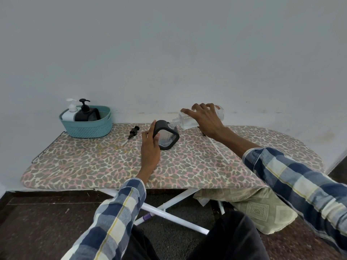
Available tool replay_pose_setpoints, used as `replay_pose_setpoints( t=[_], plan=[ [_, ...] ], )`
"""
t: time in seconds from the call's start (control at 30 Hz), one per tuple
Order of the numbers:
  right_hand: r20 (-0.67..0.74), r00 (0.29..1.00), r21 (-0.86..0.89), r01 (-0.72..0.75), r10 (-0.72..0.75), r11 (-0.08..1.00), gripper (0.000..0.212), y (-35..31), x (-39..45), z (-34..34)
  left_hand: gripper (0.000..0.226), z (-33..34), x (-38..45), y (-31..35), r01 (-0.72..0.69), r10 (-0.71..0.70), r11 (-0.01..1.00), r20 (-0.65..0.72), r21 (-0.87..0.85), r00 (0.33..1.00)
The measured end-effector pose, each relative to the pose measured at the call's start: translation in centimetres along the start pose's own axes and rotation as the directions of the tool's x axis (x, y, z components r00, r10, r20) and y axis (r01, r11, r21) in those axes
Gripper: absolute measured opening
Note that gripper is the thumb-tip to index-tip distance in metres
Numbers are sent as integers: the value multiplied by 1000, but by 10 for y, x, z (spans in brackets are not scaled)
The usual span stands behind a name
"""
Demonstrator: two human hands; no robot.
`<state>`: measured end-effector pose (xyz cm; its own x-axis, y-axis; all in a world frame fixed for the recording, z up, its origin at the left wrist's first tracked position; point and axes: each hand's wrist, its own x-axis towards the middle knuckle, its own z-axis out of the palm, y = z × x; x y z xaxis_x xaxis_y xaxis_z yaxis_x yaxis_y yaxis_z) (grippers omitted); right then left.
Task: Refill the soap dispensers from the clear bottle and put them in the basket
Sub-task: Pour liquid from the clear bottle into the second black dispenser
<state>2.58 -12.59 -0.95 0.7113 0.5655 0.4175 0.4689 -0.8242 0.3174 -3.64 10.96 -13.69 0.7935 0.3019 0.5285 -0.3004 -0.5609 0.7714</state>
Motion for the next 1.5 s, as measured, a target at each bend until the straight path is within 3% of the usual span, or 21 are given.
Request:
replay_pose_setpoints(
  t=[1.5],
  plan=[
    [0,1000,-12,4,-4,1000,94,-1,1,0,51,0,0,2,5,-5,1000,9,10,1000]
  ],
)
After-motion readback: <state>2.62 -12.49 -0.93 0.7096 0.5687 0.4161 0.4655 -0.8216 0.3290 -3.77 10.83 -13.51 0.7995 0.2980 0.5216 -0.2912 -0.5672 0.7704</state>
